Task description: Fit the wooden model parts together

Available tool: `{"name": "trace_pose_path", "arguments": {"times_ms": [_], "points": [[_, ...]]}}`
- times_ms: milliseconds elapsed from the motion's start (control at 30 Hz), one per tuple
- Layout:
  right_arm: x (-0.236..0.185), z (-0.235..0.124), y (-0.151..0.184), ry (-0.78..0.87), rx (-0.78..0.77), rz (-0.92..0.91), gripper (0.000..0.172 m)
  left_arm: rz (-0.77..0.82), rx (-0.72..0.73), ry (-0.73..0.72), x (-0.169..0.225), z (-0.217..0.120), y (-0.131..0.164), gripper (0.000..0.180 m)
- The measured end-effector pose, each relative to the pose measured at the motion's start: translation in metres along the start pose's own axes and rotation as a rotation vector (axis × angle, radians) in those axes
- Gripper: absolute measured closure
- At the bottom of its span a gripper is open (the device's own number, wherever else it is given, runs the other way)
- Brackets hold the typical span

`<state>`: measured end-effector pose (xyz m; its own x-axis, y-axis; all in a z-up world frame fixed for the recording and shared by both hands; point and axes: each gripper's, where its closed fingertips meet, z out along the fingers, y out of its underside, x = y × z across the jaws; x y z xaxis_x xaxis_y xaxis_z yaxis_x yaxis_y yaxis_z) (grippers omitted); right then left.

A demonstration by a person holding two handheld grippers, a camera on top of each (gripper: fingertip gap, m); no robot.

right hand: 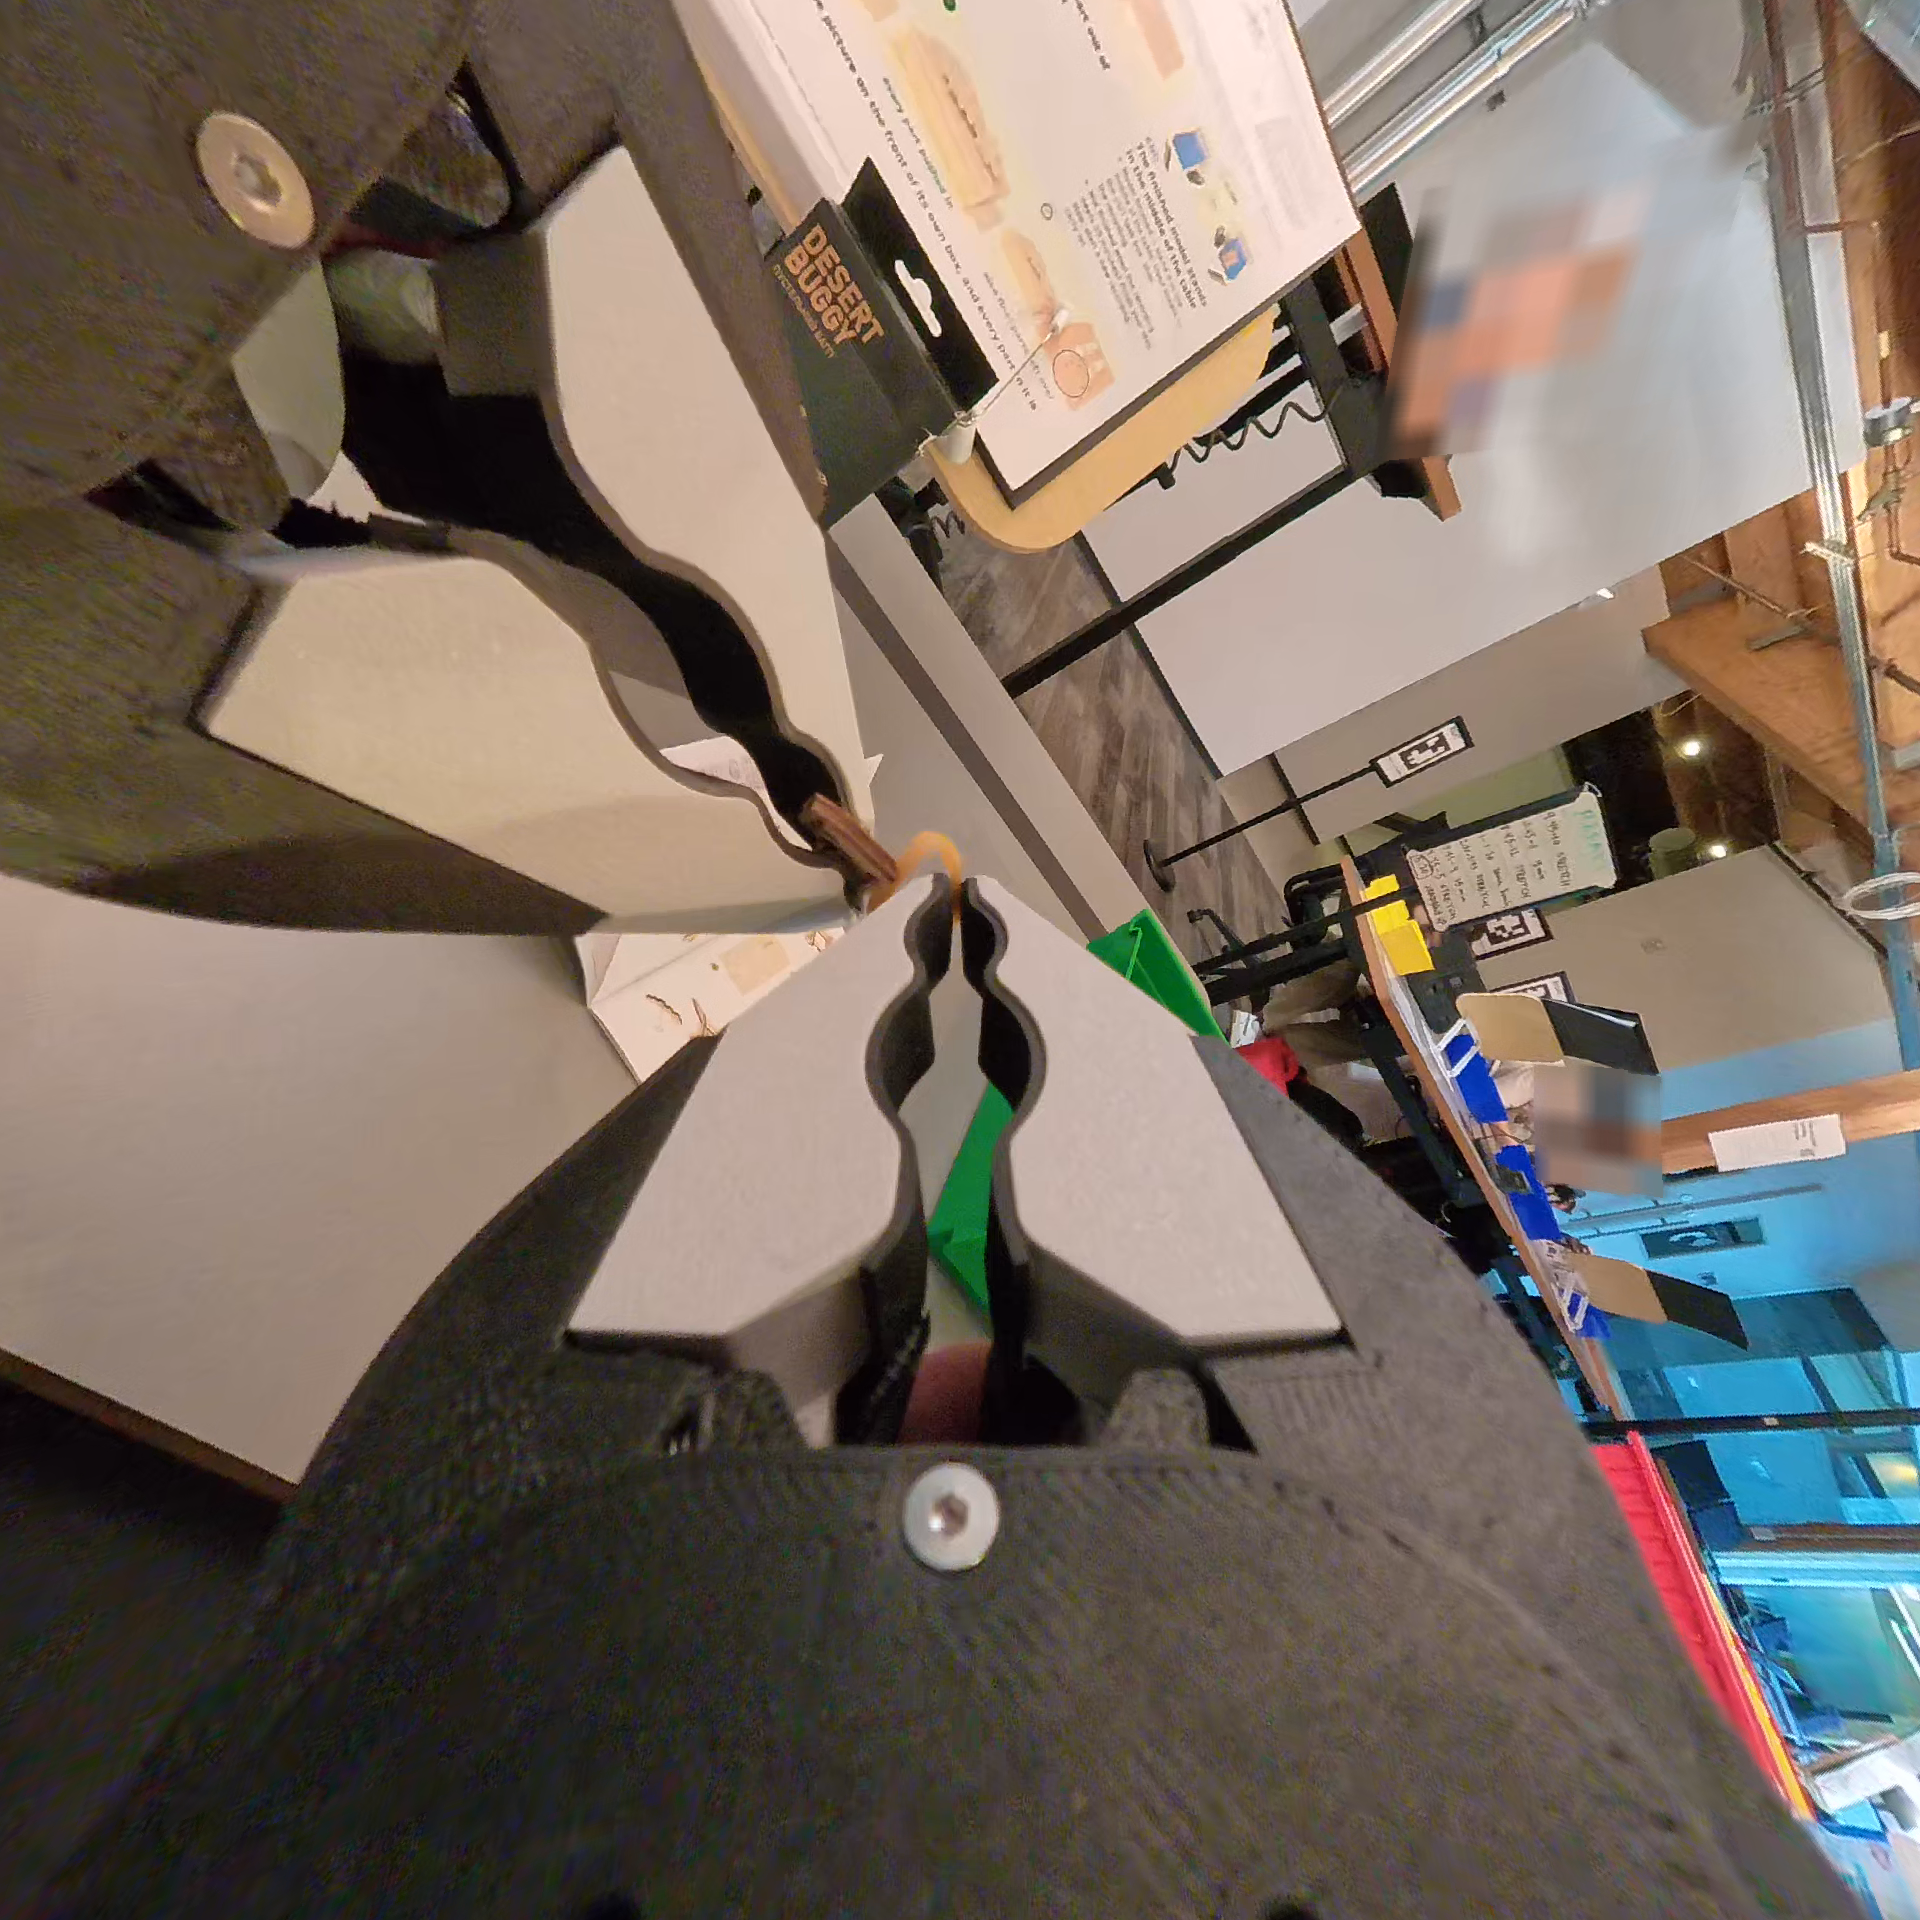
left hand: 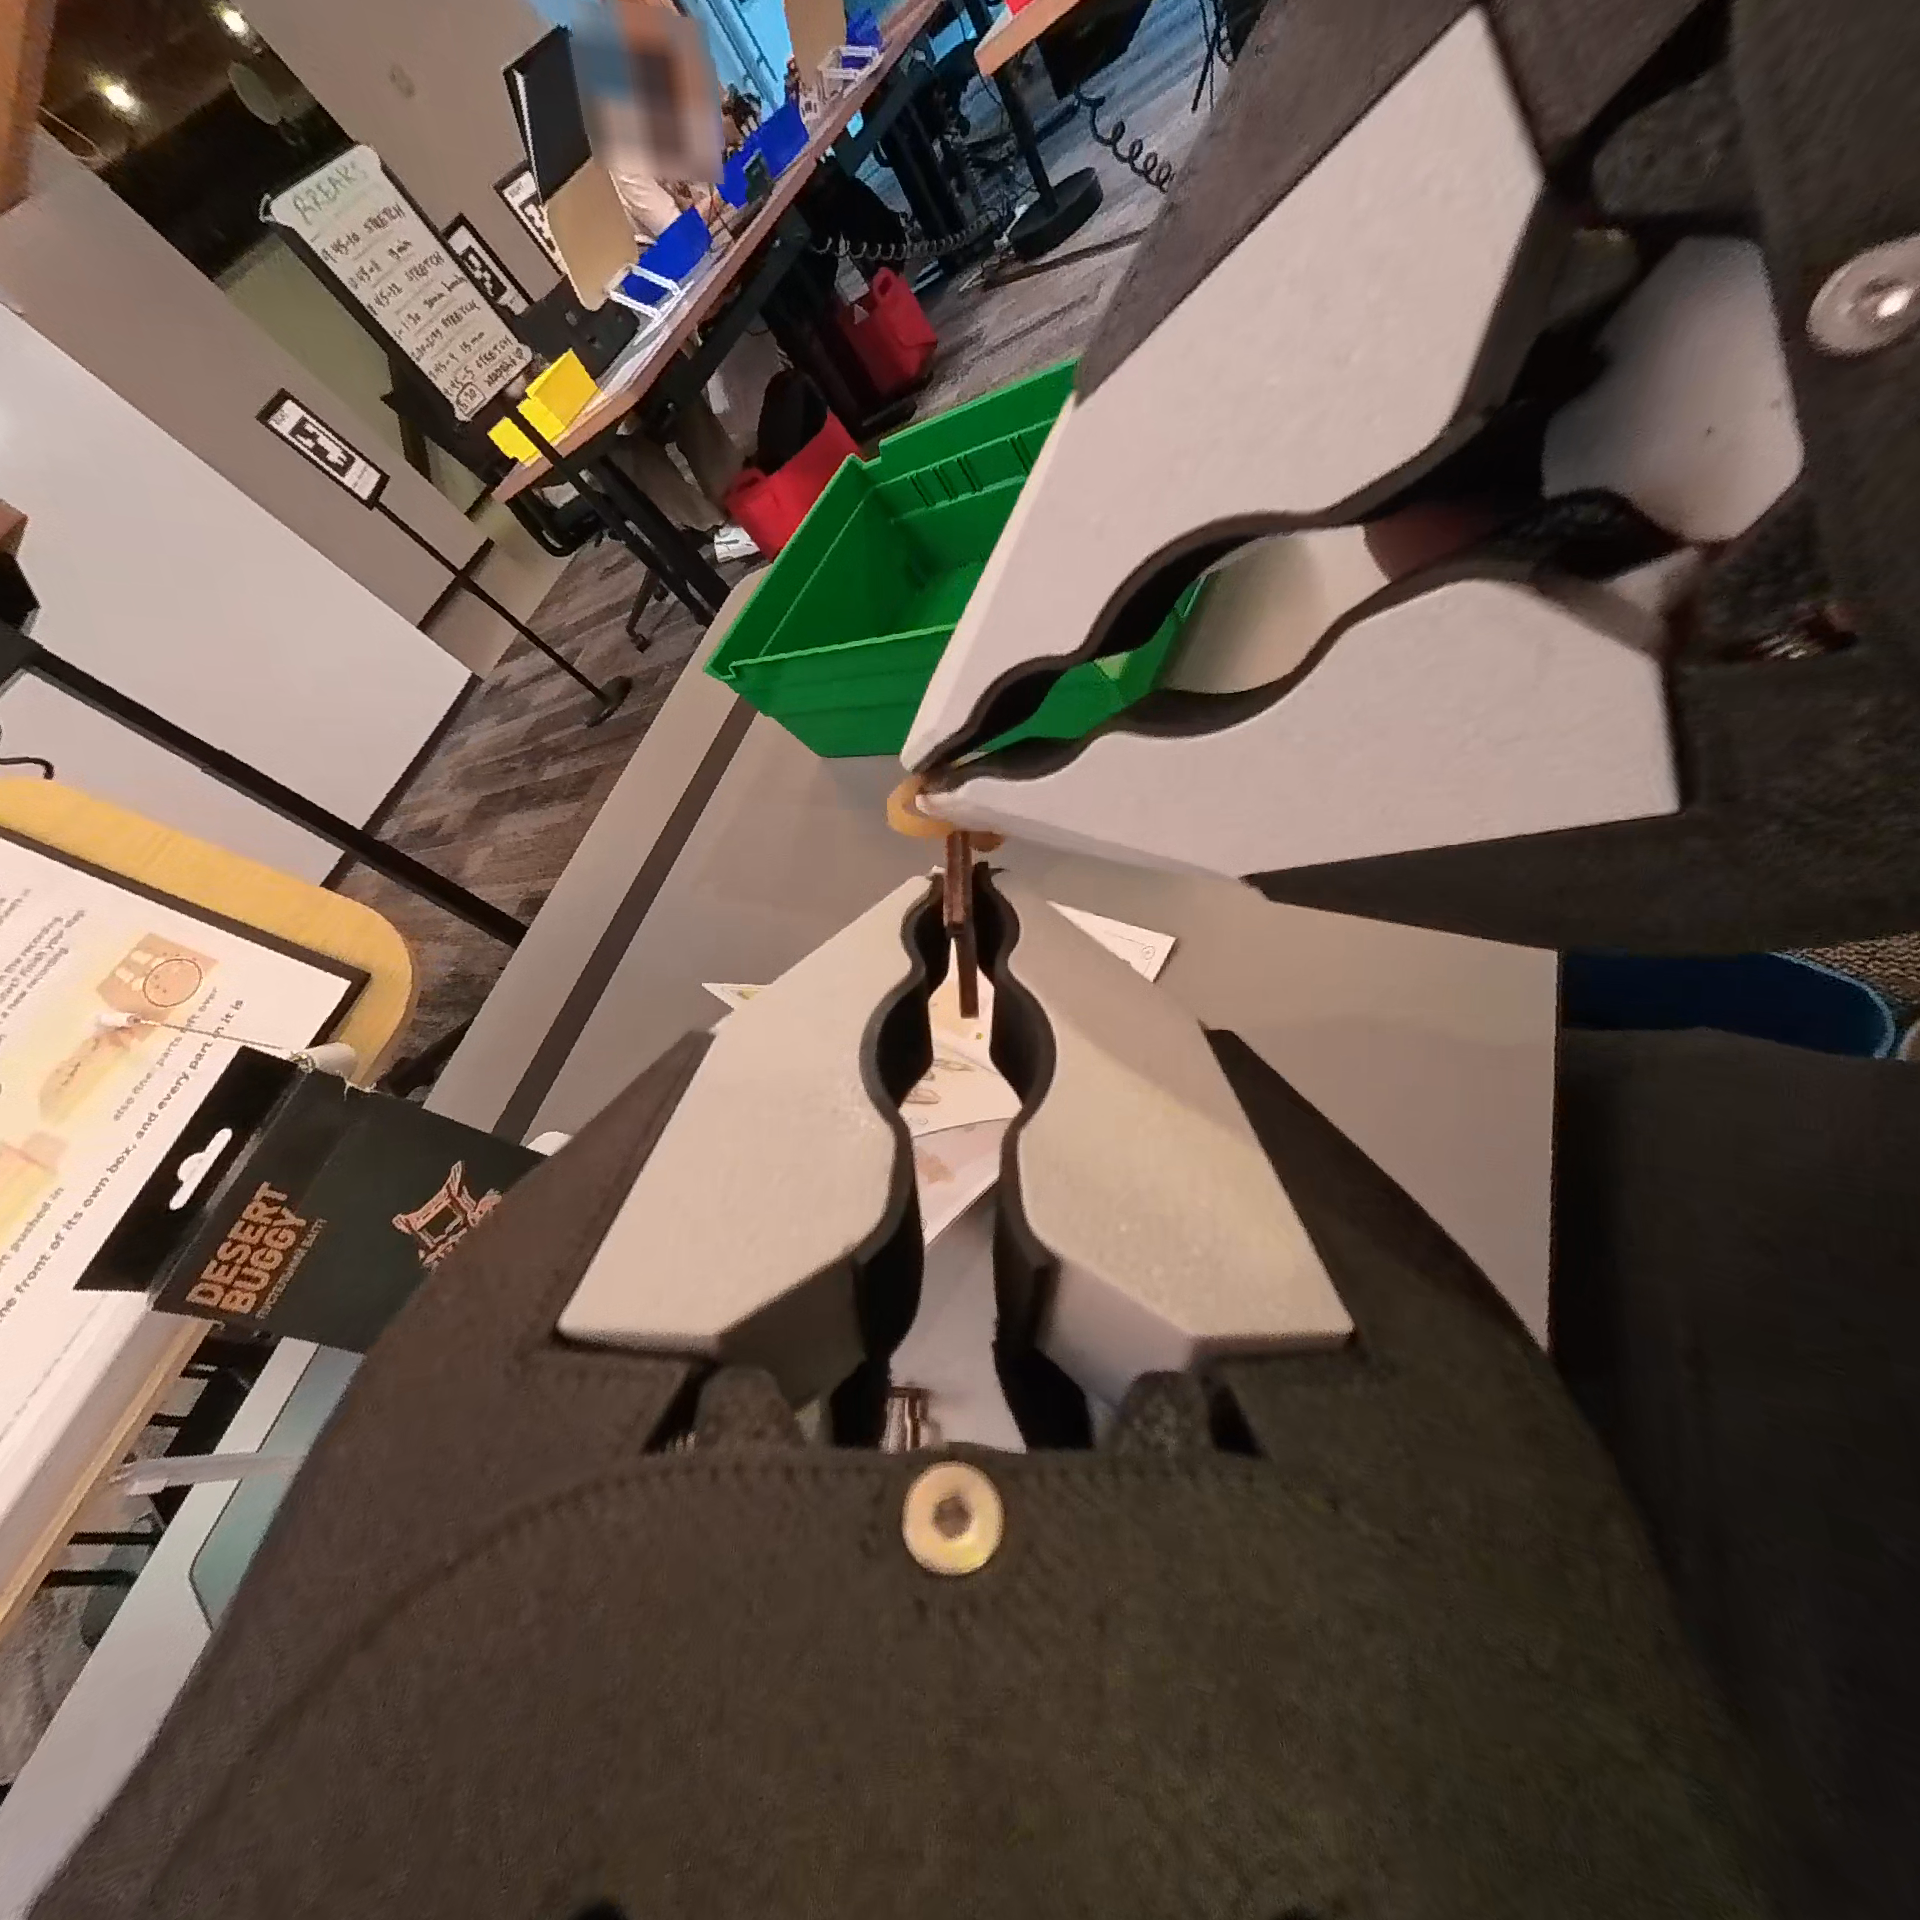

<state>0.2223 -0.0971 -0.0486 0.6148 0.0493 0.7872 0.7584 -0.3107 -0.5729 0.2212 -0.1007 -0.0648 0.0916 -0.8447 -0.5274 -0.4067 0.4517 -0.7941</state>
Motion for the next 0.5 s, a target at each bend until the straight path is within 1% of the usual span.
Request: {"name": "trace_pose_path", "arguments": {"times_ms": [133,500], "points": [[0.0009,-0.0009,-0.0023,0.000,0.003,-0.001,0.172,-0.003,0.001,0.007,0.0011,0.0013,-0.0001,0.179],[-0.0028,0.0024,0.0041,-0.012,-0.011,0.028,0.172,-0.015,0.007,0.019,0.0034,0.0047,0.0008,0.179]]}}
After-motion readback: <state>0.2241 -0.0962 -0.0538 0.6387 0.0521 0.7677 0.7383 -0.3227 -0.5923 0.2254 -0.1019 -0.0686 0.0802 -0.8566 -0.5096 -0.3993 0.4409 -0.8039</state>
